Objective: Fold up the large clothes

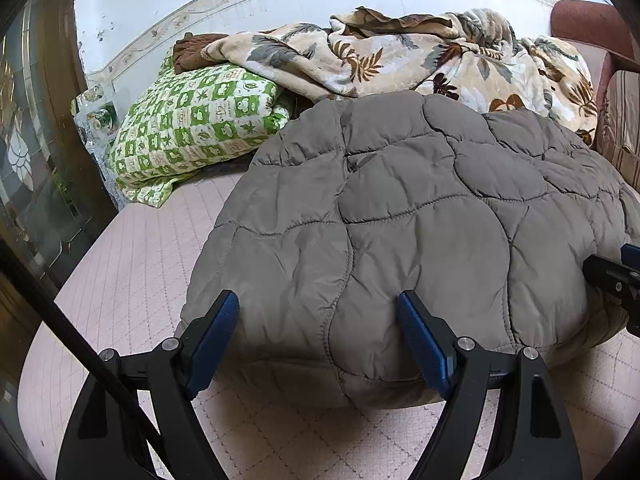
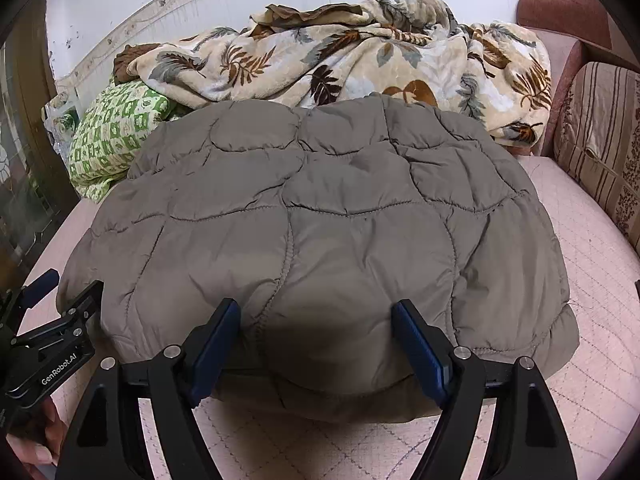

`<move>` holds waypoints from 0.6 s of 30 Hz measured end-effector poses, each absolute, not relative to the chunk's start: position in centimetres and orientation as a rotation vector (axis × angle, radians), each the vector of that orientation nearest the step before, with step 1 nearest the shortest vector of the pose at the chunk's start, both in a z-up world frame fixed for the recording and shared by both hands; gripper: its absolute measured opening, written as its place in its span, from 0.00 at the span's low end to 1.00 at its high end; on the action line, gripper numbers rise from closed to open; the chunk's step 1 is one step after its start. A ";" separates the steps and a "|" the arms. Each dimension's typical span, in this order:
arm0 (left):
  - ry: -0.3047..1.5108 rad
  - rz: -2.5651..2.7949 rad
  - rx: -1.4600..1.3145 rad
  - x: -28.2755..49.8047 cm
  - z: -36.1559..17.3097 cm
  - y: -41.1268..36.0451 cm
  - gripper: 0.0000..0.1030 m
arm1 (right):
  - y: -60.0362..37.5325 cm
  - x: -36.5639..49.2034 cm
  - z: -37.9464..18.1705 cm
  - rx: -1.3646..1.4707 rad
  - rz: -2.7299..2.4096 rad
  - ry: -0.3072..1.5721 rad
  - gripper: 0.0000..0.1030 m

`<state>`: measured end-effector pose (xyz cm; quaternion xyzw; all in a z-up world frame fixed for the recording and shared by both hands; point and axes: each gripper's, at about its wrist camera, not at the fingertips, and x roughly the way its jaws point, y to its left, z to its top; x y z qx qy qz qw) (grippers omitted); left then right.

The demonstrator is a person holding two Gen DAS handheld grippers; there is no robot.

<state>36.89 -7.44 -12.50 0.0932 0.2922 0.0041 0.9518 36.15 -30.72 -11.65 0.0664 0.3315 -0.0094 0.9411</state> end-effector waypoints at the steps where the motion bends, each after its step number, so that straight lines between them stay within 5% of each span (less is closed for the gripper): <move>1: 0.594 0.009 0.188 36.9 -12.5 -7.4 0.79 | -30.7 36.2 -11.7 0.134 -0.020 0.677 0.81; 18: 0.604 0.006 0.193 37.2 -12.9 -7.7 0.79 | -30.8 36.8 -12.5 0.121 -0.011 0.706 0.84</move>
